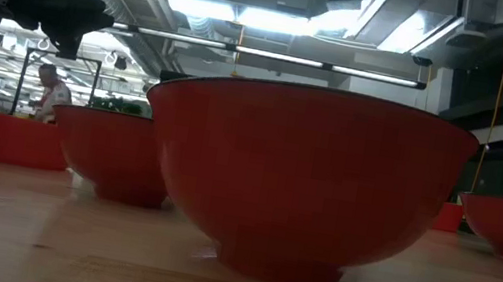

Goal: Pick & Place Mini bowls
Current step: Put the white bowl on the shelf

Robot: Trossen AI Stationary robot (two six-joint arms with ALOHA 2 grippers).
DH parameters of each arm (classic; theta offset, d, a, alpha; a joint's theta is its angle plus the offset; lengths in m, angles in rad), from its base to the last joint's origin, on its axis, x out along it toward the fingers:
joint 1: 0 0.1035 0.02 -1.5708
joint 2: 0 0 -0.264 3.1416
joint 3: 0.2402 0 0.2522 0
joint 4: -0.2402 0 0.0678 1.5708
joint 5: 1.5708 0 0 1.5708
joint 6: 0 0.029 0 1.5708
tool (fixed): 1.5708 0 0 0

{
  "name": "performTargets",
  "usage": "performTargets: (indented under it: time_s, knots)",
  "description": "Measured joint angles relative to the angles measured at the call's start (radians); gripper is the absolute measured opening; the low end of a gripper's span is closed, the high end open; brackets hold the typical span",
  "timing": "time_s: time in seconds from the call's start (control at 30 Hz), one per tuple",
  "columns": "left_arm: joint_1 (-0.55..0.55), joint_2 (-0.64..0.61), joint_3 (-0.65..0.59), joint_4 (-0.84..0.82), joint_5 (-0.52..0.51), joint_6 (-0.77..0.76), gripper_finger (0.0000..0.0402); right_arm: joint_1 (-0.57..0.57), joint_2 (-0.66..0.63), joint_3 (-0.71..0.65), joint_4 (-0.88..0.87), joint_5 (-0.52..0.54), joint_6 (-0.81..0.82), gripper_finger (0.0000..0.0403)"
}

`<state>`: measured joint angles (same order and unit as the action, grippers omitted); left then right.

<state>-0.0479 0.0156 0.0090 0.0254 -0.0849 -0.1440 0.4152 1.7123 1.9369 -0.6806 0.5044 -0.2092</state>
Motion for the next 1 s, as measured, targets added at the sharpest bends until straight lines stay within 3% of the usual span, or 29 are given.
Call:
performTargets:
  time_s: [0.27,0.5,0.8,1.0]
  knots:
    - [0.000,0.000,0.000,0.000,0.000,0.000,0.0123,-0.135,0.000,0.000,-0.065,0.010,-0.086,0.0025]
    - [0.000,0.000,0.000,0.000,0.000,0.000,0.0123,-0.314,0.000,0.000,-0.238,0.004,-0.069,0.0018]
    - [0.000,0.000,0.000,0.000,0.000,0.000,0.0123,-0.532,0.000,-0.001,-0.407,-0.103,0.002,0.0034]
    - [0.000,0.000,0.000,0.000,0.000,0.000,0.0123,-0.615,0.000,-0.001,-0.500,-0.204,0.013,0.0016]
